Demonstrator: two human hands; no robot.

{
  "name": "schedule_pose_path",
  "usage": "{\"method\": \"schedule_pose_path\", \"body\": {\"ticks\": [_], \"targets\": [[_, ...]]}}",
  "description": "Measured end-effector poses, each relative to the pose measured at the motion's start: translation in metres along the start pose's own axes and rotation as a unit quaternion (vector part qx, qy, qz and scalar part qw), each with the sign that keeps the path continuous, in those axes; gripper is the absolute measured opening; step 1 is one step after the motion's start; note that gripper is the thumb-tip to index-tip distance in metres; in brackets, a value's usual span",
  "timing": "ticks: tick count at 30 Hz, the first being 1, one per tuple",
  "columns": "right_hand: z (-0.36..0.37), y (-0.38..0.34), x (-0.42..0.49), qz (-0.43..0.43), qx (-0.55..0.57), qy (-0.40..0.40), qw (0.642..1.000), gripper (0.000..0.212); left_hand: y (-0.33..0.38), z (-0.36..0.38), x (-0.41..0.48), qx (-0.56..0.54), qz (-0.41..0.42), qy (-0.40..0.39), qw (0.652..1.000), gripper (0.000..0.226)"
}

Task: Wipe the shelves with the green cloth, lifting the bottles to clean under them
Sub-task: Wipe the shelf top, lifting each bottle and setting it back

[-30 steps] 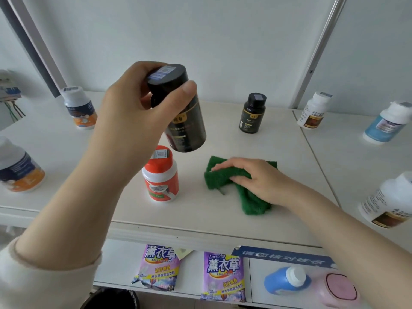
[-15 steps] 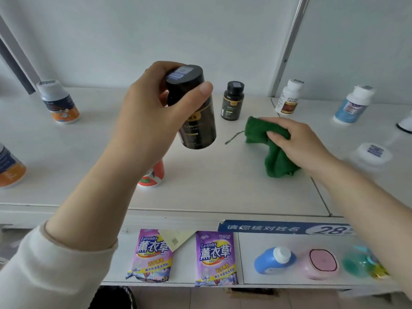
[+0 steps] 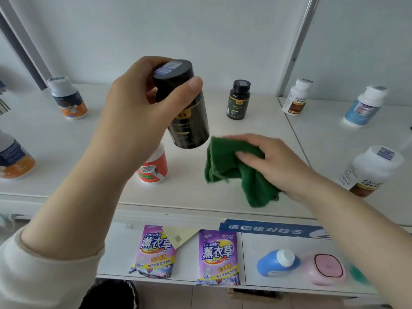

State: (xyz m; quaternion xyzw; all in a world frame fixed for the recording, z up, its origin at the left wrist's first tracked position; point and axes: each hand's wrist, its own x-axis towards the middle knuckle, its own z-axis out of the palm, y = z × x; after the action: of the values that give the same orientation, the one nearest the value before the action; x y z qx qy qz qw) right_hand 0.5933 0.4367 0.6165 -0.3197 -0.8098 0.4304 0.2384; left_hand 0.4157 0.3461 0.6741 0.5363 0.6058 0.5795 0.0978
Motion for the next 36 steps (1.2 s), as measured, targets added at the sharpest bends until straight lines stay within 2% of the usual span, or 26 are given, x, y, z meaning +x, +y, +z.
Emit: {"method": "schedule_pose_path", "body": {"ticks": [2, 4, 6, 8, 11, 14, 17, 19, 22, 25, 27, 32, 36], "targets": [[-0.005, 0.013, 0.037, 0.001, -0.046, 0.104, 0.994, 0.037, 0.001, -0.004, 0.001, 0.007, 0.000, 0.006, 1.000, 0.013], [0.002, 0.030, 0.066, 0.018, -0.104, 0.122, 0.987, 0.038, 0.002, -0.007, 0.003, 0.014, 0.006, 0.011, 1.000, 0.012], [0.016, 0.042, 0.079, 0.037, -0.166, 0.081, 0.982, 0.037, 0.003, -0.008, 0.003, 0.020, 0.011, 0.011, 1.000, 0.011], [0.028, 0.038, 0.075, 0.027, -0.179, 0.029, 0.983, 0.036, 0.002, -0.006, 0.004, 0.022, 0.008, 0.009, 1.000, 0.012], [0.039, 0.019, 0.031, -0.032, -0.133, -0.090, 0.986, 0.036, 0.002, 0.001, 0.004, 0.010, -0.002, 0.007, 1.000, 0.015], [0.031, 0.012, -0.018, -0.034, -0.072, -0.185, 0.980, 0.033, 0.002, 0.010, 0.004, 0.006, -0.005, -0.002, 1.000, 0.018], [0.008, 0.009, -0.046, -0.010, -0.038, -0.207, 0.978, 0.036, -0.001, 0.026, 0.001, 0.012, -0.009, -0.027, 1.000, 0.021], [-0.008, 0.011, -0.055, 0.015, 0.014, -0.143, 0.989, 0.037, -0.006, 0.039, -0.001, 0.001, -0.021, -0.050, 0.999, 0.020], [-0.024, 0.020, -0.059, 0.053, 0.108, 0.047, 0.992, 0.033, -0.019, 0.061, -0.006, 0.007, -0.049, -0.087, 0.995, 0.023], [-0.032, 0.033, -0.053, 0.098, 0.110, 0.236, 0.960, 0.028, -0.030, 0.081, -0.015, 0.016, -0.080, -0.139, 0.987, 0.024], [-0.036, 0.038, -0.043, 0.120, 0.085, 0.312, 0.939, 0.023, -0.031, 0.092, -0.023, 0.003, -0.099, -0.178, 0.979, 0.024], [-0.045, 0.033, -0.013, 0.112, 0.114, 0.376, 0.913, 0.028, -0.033, 0.106, -0.041, -0.020, -0.071, -0.225, 0.972, 0.034], [-0.053, 0.036, 0.011, 0.120, 0.108, 0.390, 0.907, 0.030, -0.033, 0.099, -0.037, -0.020, -0.047, -0.266, 0.963, 0.074]]}}
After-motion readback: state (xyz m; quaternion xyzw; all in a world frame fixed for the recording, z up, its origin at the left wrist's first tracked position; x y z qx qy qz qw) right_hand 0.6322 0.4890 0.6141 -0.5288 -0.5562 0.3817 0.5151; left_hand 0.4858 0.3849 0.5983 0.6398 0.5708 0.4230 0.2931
